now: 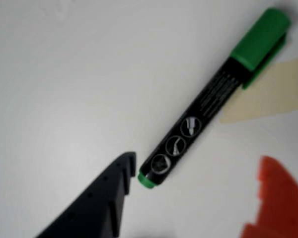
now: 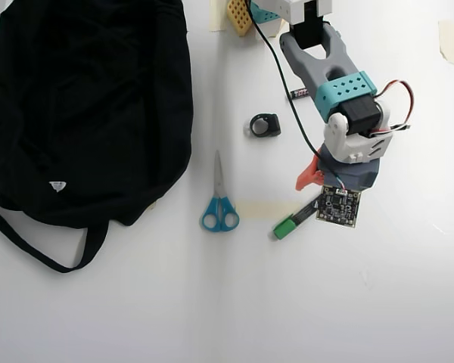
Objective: Put the green marker into the black bag
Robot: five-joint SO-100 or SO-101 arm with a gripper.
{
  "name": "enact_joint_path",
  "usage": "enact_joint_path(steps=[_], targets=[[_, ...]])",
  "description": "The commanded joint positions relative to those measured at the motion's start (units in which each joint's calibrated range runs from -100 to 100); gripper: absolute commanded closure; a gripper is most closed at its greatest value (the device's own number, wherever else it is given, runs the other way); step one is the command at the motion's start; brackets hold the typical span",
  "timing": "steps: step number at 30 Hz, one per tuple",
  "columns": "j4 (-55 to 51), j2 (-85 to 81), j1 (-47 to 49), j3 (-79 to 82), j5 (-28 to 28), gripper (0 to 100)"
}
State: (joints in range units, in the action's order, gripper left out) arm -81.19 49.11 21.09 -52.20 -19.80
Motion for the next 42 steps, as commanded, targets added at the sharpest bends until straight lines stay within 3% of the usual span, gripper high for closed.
enact_joint_path(steps=[1, 27, 33, 42], targets=[[0.6, -0.9, 0.3, -2.4, -0.3, 65], [6.9, 1.0, 1.3, -1.8, -2.2, 64], [6.8, 3.8, 1.0, -2.4, -2.6, 56], [6.9, 4.1, 0.7, -2.4, -2.7, 56]])
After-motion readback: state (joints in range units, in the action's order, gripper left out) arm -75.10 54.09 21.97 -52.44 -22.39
